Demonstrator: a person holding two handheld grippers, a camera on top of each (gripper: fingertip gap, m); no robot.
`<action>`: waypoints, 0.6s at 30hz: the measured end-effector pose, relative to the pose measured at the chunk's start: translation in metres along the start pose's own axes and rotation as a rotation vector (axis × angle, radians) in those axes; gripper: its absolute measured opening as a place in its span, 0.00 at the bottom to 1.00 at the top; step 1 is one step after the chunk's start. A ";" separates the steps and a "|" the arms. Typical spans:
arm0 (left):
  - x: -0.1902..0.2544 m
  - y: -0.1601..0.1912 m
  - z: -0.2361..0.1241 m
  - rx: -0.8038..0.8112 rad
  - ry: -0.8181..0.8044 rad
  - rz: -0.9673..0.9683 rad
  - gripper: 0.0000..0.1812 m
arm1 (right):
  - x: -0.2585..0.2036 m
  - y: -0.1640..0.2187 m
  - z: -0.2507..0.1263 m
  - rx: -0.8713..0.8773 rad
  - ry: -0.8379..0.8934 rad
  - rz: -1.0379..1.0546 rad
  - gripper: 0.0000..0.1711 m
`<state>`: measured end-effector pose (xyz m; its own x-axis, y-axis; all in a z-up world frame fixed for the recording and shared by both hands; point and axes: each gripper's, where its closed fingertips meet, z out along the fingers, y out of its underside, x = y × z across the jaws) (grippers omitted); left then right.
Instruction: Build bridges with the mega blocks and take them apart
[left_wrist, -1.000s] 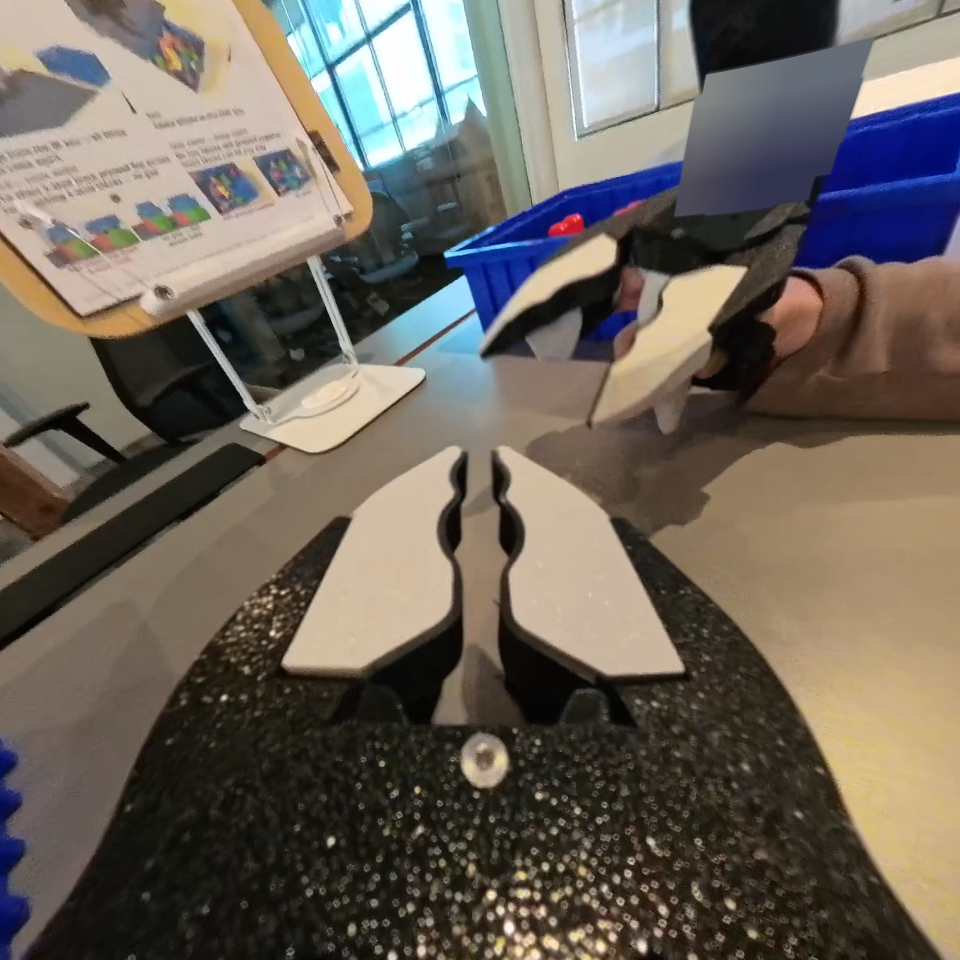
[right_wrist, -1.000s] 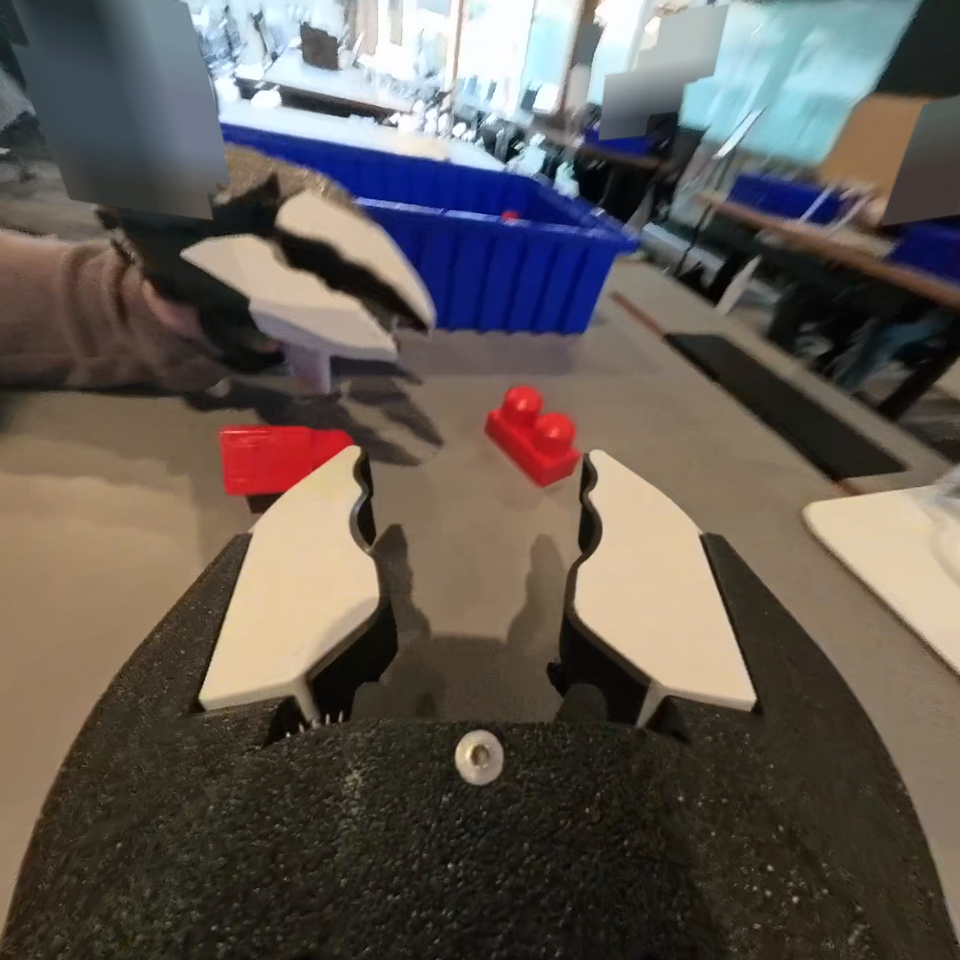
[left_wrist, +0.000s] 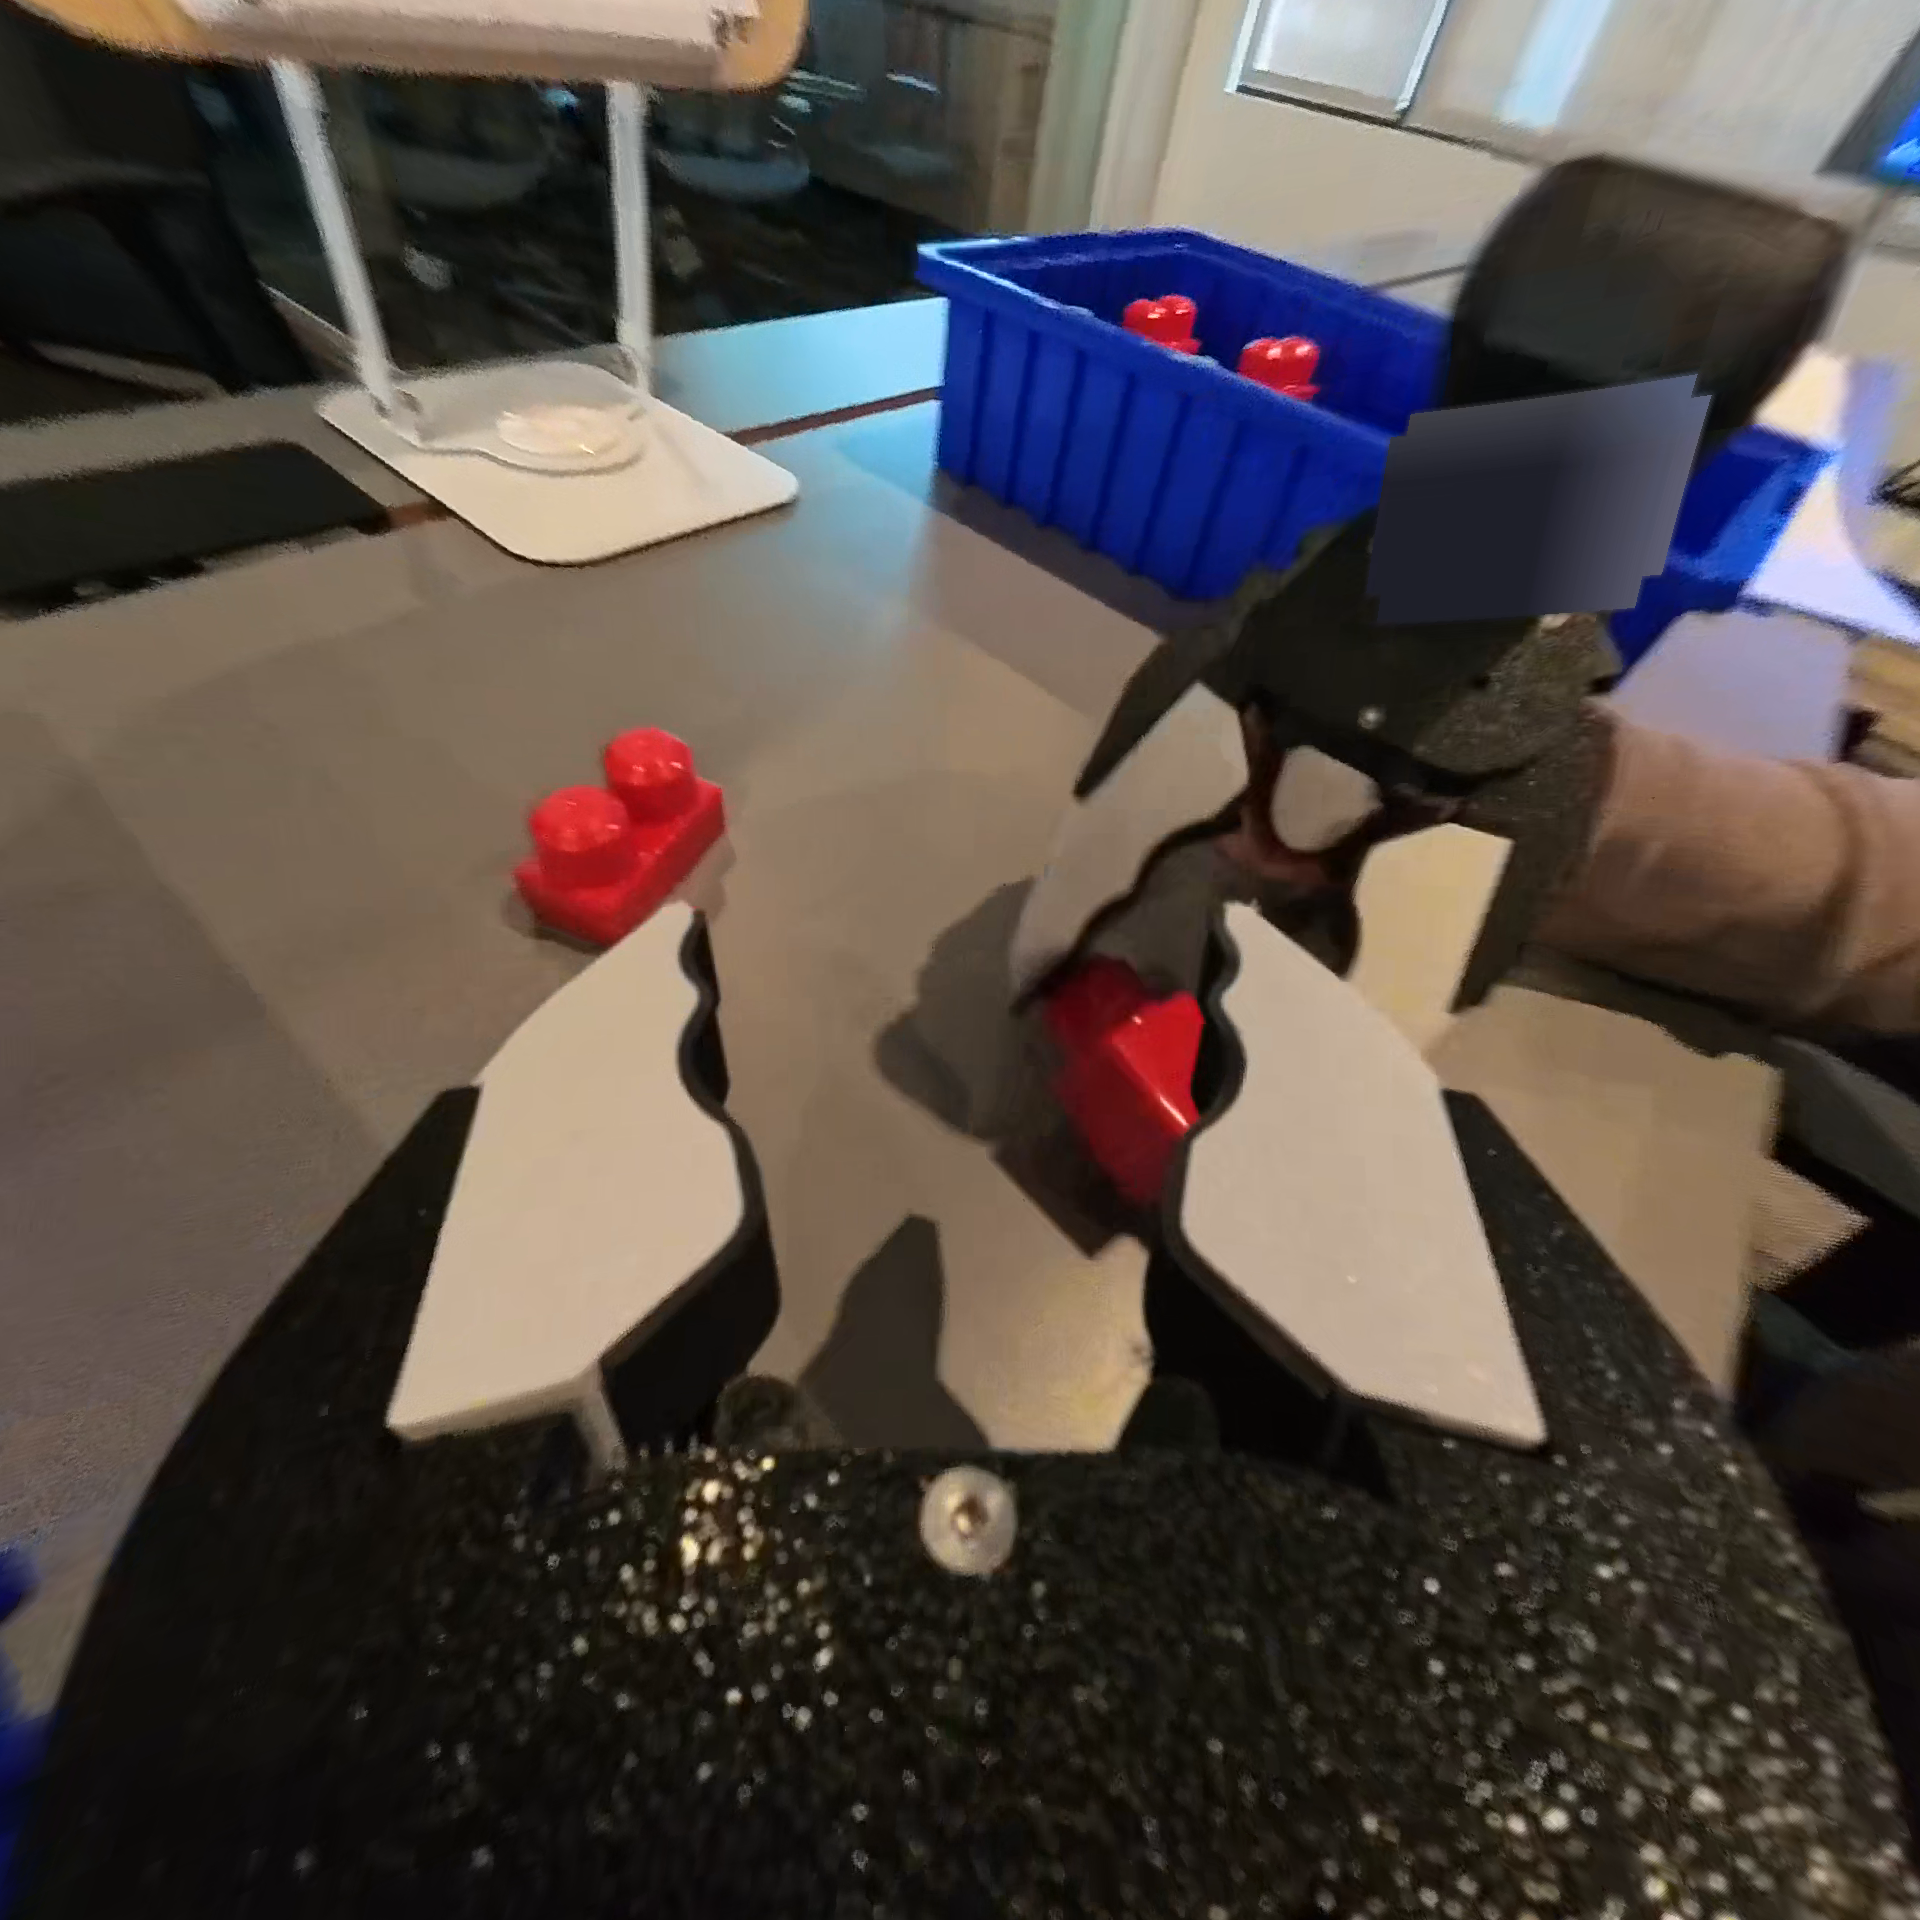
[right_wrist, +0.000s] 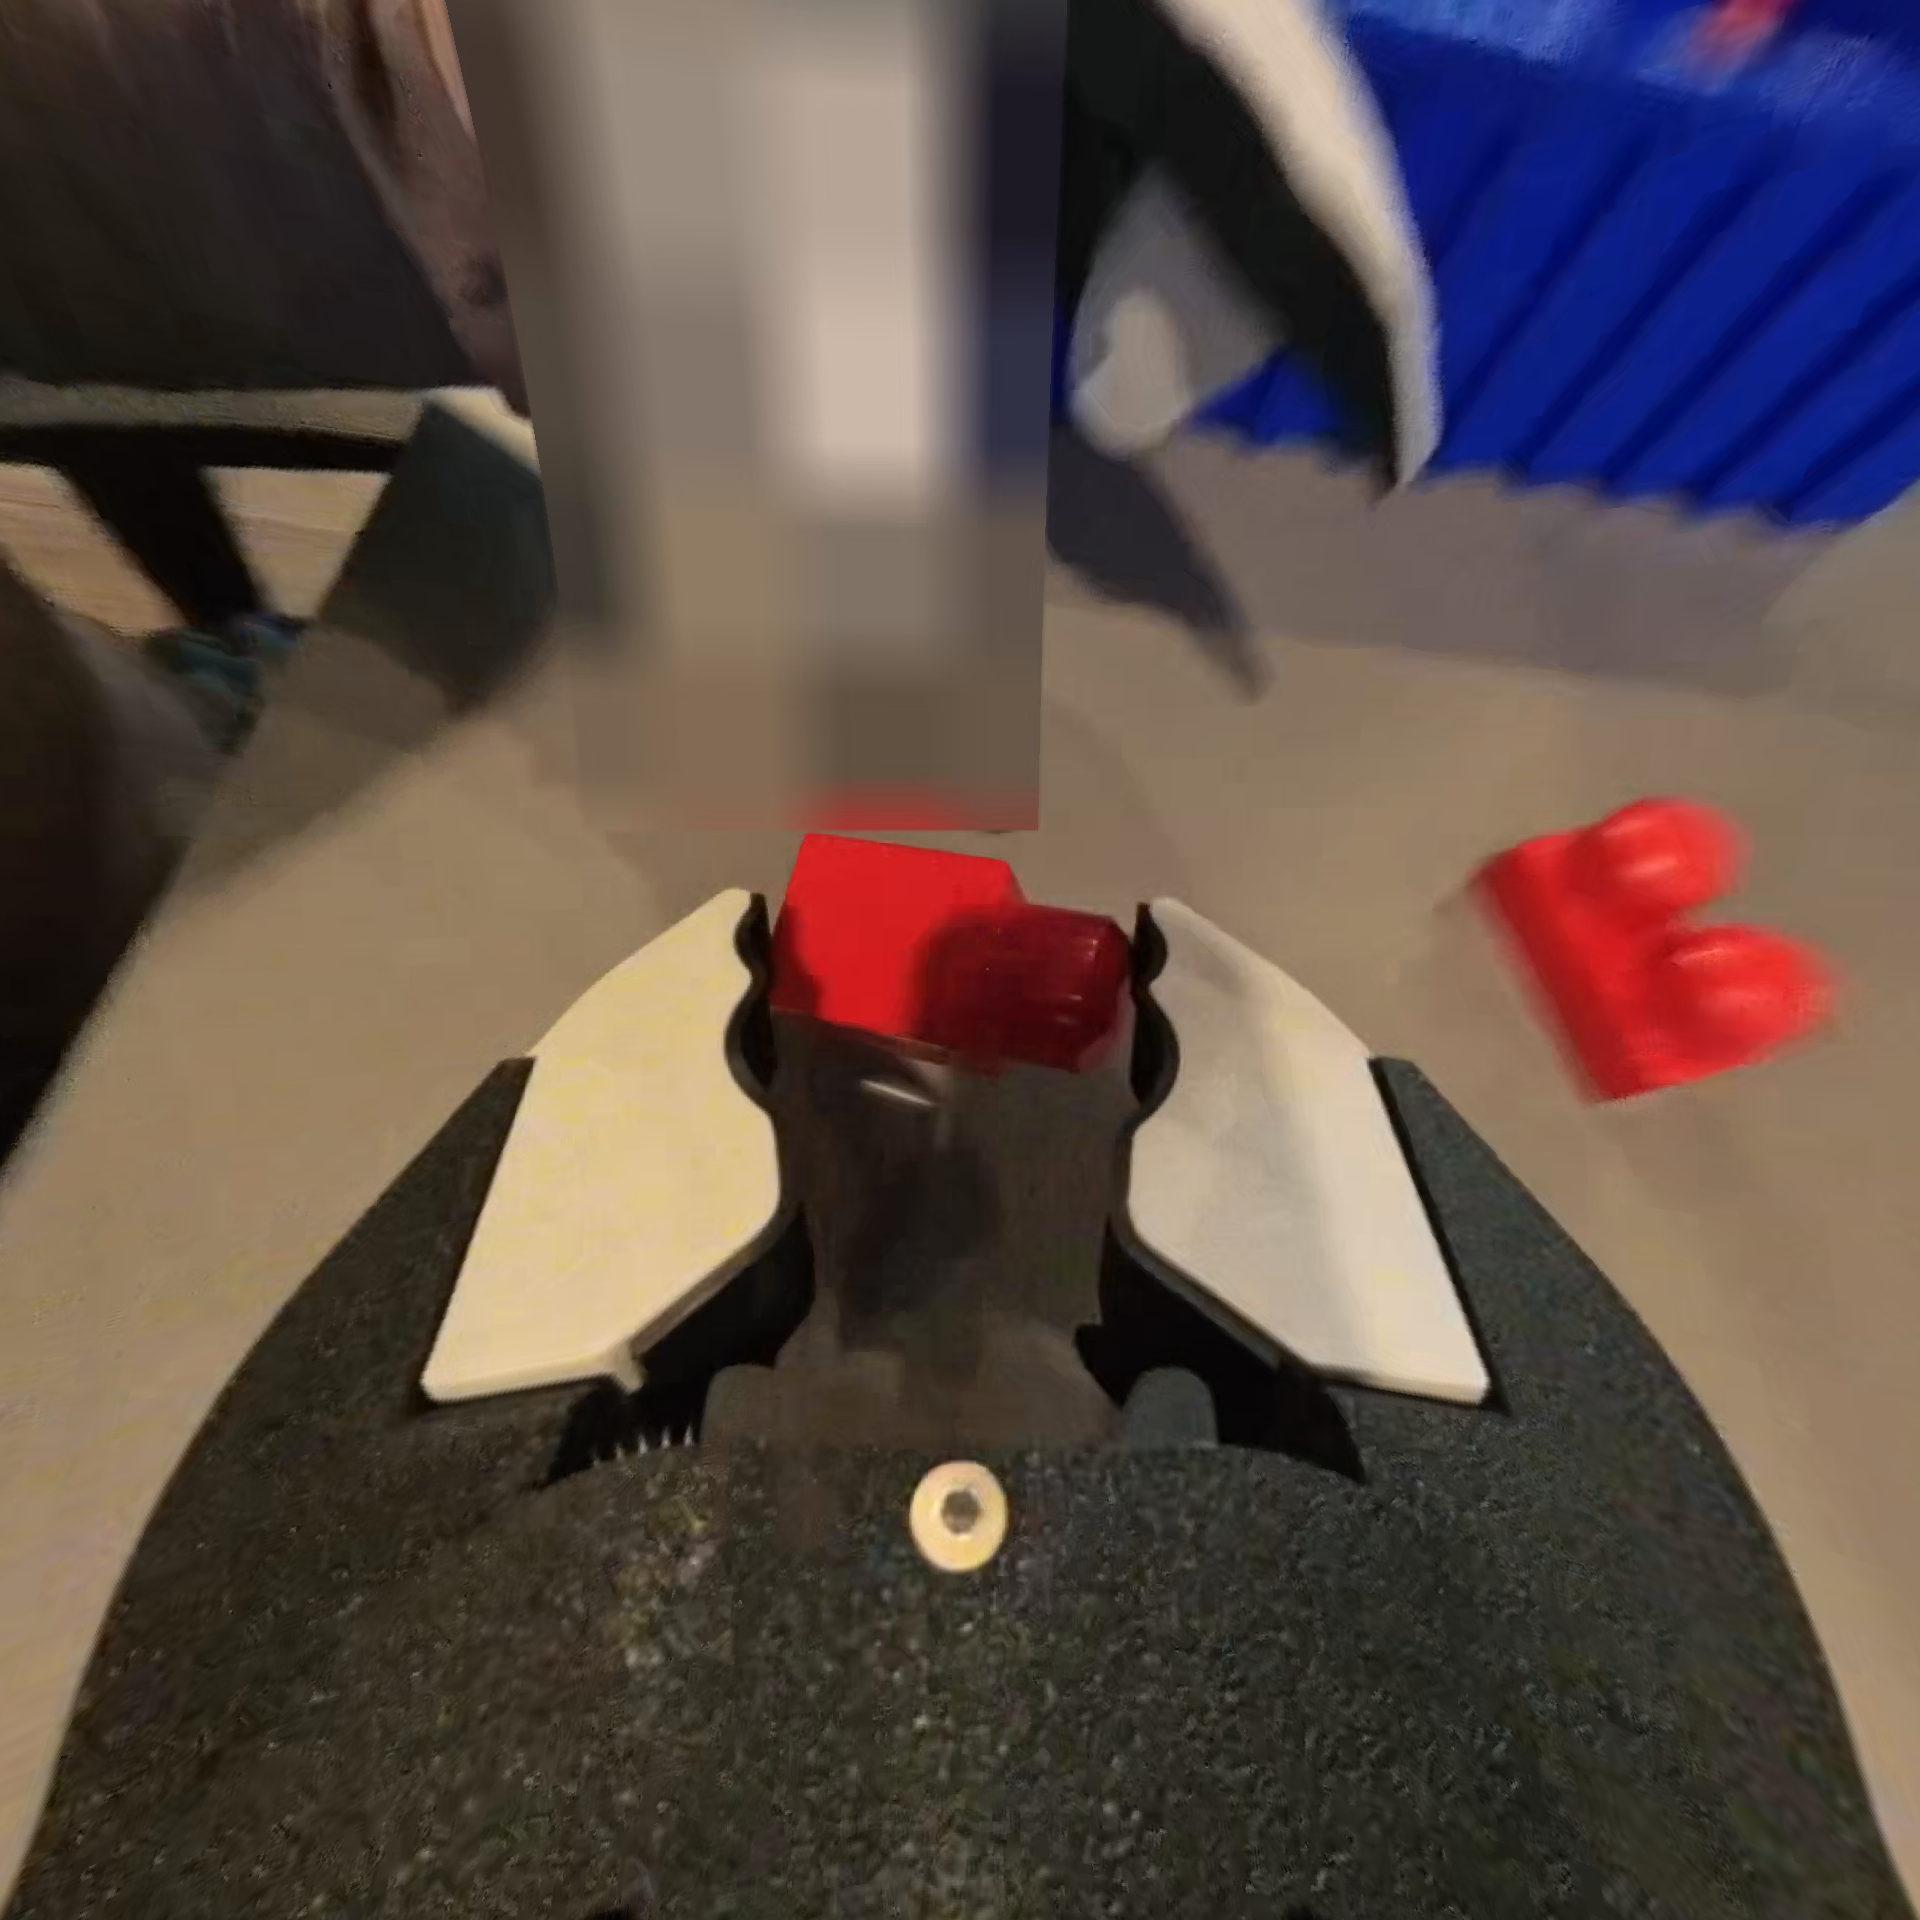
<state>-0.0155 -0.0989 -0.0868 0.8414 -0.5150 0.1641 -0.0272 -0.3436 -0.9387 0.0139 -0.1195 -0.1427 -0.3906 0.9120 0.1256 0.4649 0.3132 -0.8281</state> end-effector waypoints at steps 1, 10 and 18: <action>0.006 -0.001 0.001 -0.007 0.048 -0.036 0.49 | 0.008 -0.010 -0.008 0.057 0.089 -0.091 0.39; 0.055 0.000 0.023 -0.087 0.384 -0.112 0.42 | 0.013 -0.043 -0.037 0.118 0.553 -0.784 0.38; 0.042 0.007 0.031 -0.106 0.275 0.124 0.22 | 0.021 -0.034 -0.037 0.047 0.532 -0.658 0.50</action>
<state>0.0366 -0.0982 -0.0955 0.6510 -0.7461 0.1399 -0.1887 -0.3376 -0.9222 0.0195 -0.1014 -0.0922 -0.1388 0.5544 0.8206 0.2360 0.8232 -0.5163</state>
